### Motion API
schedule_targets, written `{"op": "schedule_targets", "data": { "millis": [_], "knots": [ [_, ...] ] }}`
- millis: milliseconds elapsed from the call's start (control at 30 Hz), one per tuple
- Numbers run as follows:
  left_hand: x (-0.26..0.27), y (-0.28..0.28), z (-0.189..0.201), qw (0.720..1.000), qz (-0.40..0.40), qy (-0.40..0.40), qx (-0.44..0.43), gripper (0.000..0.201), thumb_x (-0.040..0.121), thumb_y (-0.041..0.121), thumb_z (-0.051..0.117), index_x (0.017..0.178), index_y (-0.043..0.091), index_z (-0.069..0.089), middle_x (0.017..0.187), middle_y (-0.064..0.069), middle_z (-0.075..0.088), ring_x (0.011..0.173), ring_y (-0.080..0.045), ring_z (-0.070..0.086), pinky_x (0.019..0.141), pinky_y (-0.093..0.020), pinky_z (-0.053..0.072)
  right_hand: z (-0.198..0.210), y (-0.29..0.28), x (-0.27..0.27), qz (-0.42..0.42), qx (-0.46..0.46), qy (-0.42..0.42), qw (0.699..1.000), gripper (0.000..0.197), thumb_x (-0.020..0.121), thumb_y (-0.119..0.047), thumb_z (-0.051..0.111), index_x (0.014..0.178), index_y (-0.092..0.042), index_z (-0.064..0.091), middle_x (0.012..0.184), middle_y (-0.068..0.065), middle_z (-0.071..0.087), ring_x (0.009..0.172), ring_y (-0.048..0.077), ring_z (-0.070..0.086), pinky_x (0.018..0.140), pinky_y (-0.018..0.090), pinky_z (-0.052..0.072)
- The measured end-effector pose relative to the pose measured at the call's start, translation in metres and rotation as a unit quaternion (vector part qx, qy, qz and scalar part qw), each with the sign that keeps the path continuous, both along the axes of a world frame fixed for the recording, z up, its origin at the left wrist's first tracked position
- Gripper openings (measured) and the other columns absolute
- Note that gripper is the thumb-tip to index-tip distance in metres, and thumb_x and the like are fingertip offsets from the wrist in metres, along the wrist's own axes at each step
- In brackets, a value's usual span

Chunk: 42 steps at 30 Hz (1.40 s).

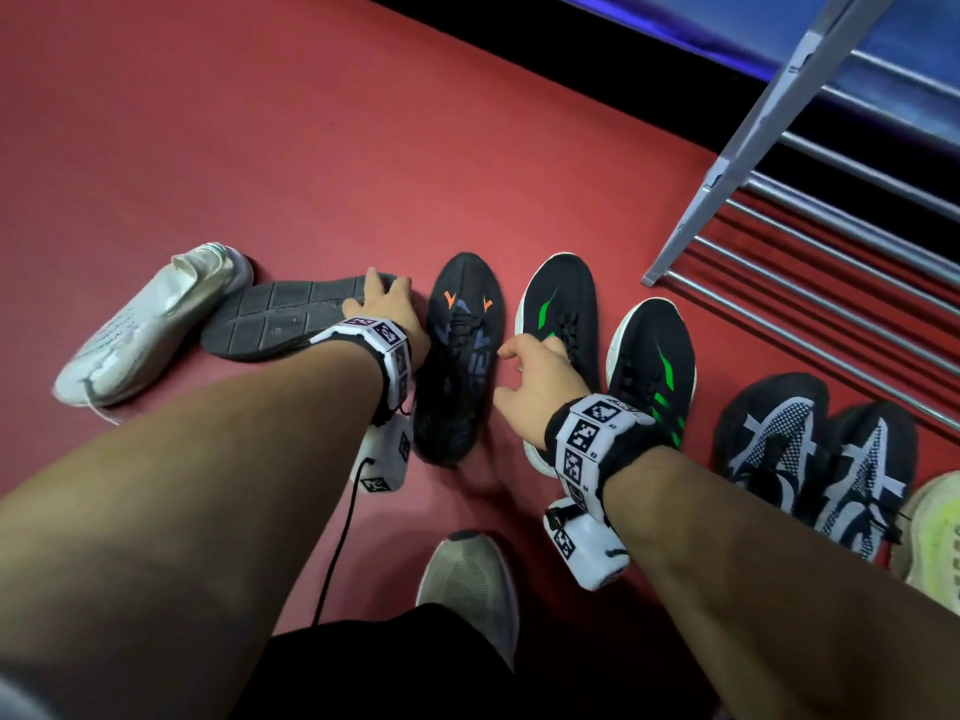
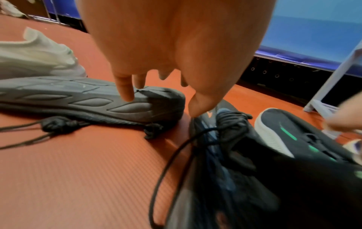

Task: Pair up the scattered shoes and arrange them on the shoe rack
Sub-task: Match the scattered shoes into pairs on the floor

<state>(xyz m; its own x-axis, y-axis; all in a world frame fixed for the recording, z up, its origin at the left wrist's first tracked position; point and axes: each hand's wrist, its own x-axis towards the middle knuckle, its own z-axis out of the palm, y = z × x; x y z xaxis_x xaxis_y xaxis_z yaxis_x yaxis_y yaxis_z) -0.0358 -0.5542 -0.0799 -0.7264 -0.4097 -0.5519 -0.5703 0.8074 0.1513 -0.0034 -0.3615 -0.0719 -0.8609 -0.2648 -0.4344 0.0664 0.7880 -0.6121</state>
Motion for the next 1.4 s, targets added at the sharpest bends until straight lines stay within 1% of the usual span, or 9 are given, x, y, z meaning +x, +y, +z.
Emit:
{"op": "schedule_targets", "data": {
  "millis": [133,267,433,567,867,1000,1133,1267,1400],
  "knots": [
    [-0.007,-0.012,0.0,0.997,-0.044,-0.049,-0.03,0.08,0.083,0.025,0.059,0.15,0.035,0.018,0.161,0.0,0.008,0.142,-0.043,0.016,0.11,-0.061,0.027,-0.007,0.009,0.002,0.008,0.021,-0.008,1.0,0.039,0.083,-0.019,0.059,0.121,-0.026,0.053,0.114,-0.002,0.042,0.08,0.021,0.058,0.072,0.025,0.042],
    [-0.002,0.001,-0.002,0.994,-0.077,-0.039,-0.071,0.06,0.086,0.02,0.053,0.14,0.032,0.032,0.143,-0.009,0.029,0.129,-0.043,0.031,0.102,-0.06,0.034,-0.011,0.012,0.006,0.007,0.033,-0.013,0.999,0.039,0.083,-0.02,0.06,0.121,-0.025,0.054,0.115,-0.002,0.043,0.085,0.022,0.058,0.075,0.027,0.045],
    [0.012,0.019,-0.002,0.987,-0.103,-0.029,-0.118,0.033,0.091,0.018,0.051,0.125,0.019,0.049,0.128,-0.012,0.031,0.113,-0.036,0.04,0.08,-0.042,0.031,-0.008,0.013,0.009,0.007,0.036,-0.02,0.999,0.039,0.084,-0.021,0.059,0.122,-0.025,0.053,0.116,-0.002,0.042,0.087,0.022,0.058,0.08,0.027,0.045],
    [0.011,0.016,0.003,0.994,-0.071,-0.02,-0.082,0.04,0.088,0.016,0.058,0.126,0.014,0.044,0.13,-0.009,0.036,0.116,-0.044,0.04,0.087,-0.053,0.044,-0.004,0.016,0.015,0.0,0.039,-0.026,0.999,0.039,0.084,-0.021,0.059,0.122,-0.025,0.053,0.117,-0.002,0.042,0.085,0.021,0.059,0.08,0.027,0.045],
    [-0.002,0.062,0.048,0.978,-0.068,0.188,-0.063,0.05,0.075,0.006,0.07,0.115,0.018,0.043,0.135,-0.011,0.026,0.101,-0.042,0.046,0.062,-0.04,0.04,0.009,0.026,0.024,-0.041,0.023,0.001,0.999,0.039,0.083,-0.019,0.059,0.121,-0.025,0.056,0.121,0.002,0.049,0.09,0.022,0.061,0.081,0.027,0.046],
    [0.006,0.08,0.056,0.949,-0.131,0.287,-0.004,0.049,0.074,0.027,0.075,0.107,0.018,0.04,0.128,-0.013,0.029,0.089,-0.038,0.051,0.064,-0.046,0.05,0.012,0.038,0.021,-0.072,0.017,0.01,0.997,0.045,0.084,-0.019,0.06,0.128,-0.021,0.05,0.119,0.004,0.055,0.092,0.023,0.061,0.084,0.032,0.049],
    [0.014,0.089,0.053,0.948,-0.181,0.254,0.055,0.064,0.062,0.034,0.084,0.092,0.023,0.029,0.12,-0.01,0.026,0.076,-0.036,0.054,0.073,-0.048,0.055,0.003,0.054,0.024,-0.131,-0.012,-0.015,0.991,0.046,0.084,-0.016,0.06,0.128,-0.018,0.048,0.104,0.004,0.063,0.083,0.019,0.061,0.074,0.028,0.045],
    [0.025,0.1,0.033,0.966,-0.155,0.169,0.118,0.052,0.066,0.045,0.084,0.083,0.016,0.045,0.111,-0.004,0.024,0.085,-0.025,0.051,0.083,-0.035,0.051,-0.007,0.062,0.025,-0.204,-0.078,-0.053,0.974,0.042,0.091,-0.017,0.058,0.131,-0.013,0.045,0.076,-0.004,0.059,0.068,0.019,0.063,0.063,0.027,0.049],
    [0.033,0.109,0.022,0.969,-0.041,0.175,0.167,0.031,0.087,0.037,0.068,0.086,0.011,0.051,0.113,-0.008,0.032,0.091,-0.026,0.055,0.083,-0.027,0.041,-0.015,0.06,0.019,-0.251,-0.148,-0.105,0.951,0.046,0.096,-0.024,0.053,0.139,-0.011,0.042,0.107,0.013,0.065,0.064,0.02,0.064,0.041,0.016,0.041]
  ]
}}
